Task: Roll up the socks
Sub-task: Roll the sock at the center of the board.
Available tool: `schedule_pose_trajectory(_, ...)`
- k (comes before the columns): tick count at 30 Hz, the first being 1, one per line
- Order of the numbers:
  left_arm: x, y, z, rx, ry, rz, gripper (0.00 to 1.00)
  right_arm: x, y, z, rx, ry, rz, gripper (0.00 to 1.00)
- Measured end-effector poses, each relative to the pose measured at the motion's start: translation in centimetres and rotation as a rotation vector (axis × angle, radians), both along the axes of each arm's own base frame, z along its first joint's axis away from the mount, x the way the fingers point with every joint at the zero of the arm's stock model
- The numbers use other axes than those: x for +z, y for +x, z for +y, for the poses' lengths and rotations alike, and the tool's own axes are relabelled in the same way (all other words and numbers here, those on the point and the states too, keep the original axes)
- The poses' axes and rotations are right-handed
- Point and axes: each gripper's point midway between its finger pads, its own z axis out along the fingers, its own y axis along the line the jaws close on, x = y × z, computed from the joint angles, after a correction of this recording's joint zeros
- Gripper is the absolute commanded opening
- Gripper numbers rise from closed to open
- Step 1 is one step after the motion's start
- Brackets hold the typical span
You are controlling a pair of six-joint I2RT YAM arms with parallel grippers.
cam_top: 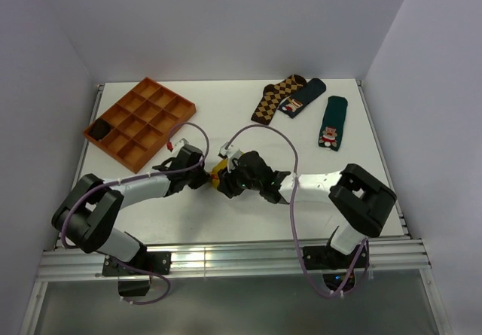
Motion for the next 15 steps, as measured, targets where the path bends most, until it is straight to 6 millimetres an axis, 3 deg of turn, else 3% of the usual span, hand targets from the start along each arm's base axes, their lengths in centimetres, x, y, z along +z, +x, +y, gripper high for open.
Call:
schedule_pose_trajectory(9, 0.0, 0.0, -0.2, -0.027, 0.04, 0.011, 0.0, 0.0, 0.3, 1.2, -0.01, -0.072, -0.218, 0.52)
schedule_pose_trajectory(15, 0.1, 0.0, -0.2, -0.036, 0.047, 0.016, 0.0, -1.5, 0.2, 1.7, 0.004, -0.157, -0.299, 0.52)
